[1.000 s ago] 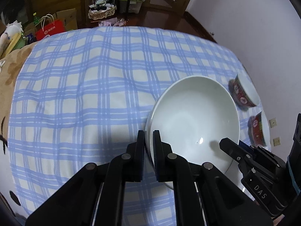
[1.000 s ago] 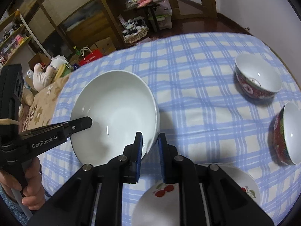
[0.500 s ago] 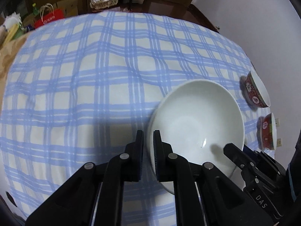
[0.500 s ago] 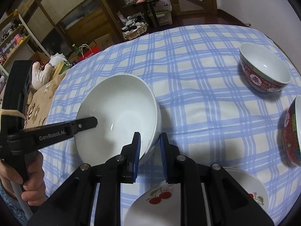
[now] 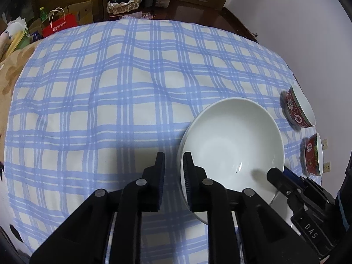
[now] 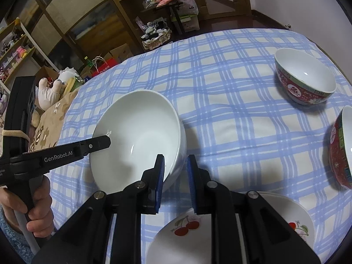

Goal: Organize plates and bowls
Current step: 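Carry the white bowl and lower it onto the cloth beside the plates, then open both tools and release the white bowl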

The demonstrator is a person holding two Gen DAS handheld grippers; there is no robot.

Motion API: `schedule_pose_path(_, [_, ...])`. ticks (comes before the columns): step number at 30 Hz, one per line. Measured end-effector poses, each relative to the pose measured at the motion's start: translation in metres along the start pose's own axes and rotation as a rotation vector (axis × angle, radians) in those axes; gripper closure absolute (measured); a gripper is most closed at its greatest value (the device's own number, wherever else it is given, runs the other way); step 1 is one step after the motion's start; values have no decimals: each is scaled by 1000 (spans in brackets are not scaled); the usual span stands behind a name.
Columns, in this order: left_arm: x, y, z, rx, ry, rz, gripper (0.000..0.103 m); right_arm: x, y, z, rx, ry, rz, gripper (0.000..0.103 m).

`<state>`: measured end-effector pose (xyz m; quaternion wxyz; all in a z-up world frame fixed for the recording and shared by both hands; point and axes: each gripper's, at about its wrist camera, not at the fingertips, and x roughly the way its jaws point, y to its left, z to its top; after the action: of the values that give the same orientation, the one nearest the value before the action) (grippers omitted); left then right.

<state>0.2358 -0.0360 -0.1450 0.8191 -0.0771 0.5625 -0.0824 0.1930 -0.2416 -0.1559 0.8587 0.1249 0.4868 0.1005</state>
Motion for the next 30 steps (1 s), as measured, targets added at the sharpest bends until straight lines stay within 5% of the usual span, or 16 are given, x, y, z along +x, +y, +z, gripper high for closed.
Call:
schedule_pose_path(12, [-14,-8,-7,61,-43,72,69,-24,-8,2,17,-32,-14,78])
schedule_pose_path(15, [-22,-13,-9,95,-72,109,62,-32,-12,5,13,-45,-31,60])
schedule_pose_path(20, [-38,-18,-10,115,-121,136,25,-56,-24,14,8,-76,-89,55])
schedule_pose_path(23, [-41,-22,-8,127,-129,144,21,-73,-35,17,33,-106,-117,34])
schedule_pose_path(30, [-54,-37,-4,153,-154,155,14,-102,-63,20,87,-145,-235,12])
